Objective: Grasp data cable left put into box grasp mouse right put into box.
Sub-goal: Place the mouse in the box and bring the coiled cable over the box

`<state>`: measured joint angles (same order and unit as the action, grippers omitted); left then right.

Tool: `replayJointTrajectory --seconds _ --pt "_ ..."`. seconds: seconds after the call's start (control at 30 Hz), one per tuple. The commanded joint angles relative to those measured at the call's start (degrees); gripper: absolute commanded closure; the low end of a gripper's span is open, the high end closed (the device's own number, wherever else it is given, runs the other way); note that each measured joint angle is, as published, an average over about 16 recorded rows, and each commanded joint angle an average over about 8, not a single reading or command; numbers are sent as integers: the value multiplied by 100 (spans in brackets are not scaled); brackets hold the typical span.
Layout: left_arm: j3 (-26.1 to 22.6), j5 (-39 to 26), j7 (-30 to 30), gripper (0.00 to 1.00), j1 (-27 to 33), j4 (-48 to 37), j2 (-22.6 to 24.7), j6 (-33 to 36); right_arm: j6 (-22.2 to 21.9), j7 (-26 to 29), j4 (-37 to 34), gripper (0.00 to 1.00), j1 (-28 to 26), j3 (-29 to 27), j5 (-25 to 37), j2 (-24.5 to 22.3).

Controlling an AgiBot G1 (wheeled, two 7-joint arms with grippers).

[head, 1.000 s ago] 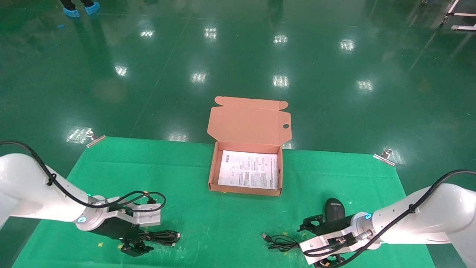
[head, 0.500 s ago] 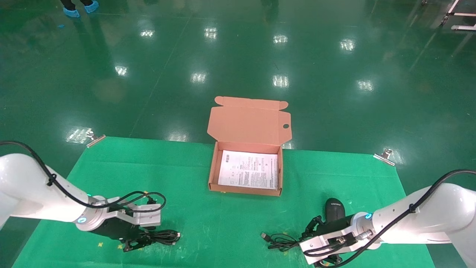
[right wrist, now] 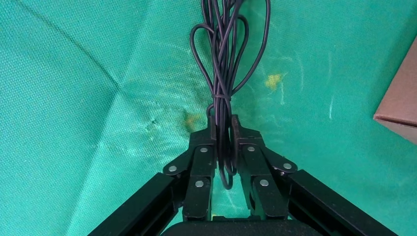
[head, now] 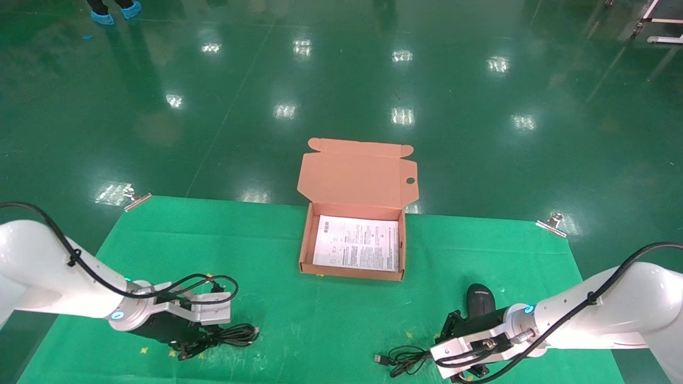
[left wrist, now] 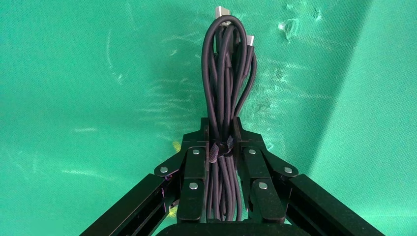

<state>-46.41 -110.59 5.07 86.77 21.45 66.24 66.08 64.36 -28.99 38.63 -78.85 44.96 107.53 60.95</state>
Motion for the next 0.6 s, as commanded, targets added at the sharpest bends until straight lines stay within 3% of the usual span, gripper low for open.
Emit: replayJointTrajectory --seconds 0.03,0.37,0.6 --pt "-8 -13 1 100 -7 -14 17 -14 17 -5 -5 100 -10 0 -4 0" --pt "227 219 151 100 388 1042 -616 173 -62 440 763 100 -443 -675 -680 -809" --pt "334 158 -101 100 604 1934 -779 -52 -369 626 1053 100 -962 -963 -812 -824"
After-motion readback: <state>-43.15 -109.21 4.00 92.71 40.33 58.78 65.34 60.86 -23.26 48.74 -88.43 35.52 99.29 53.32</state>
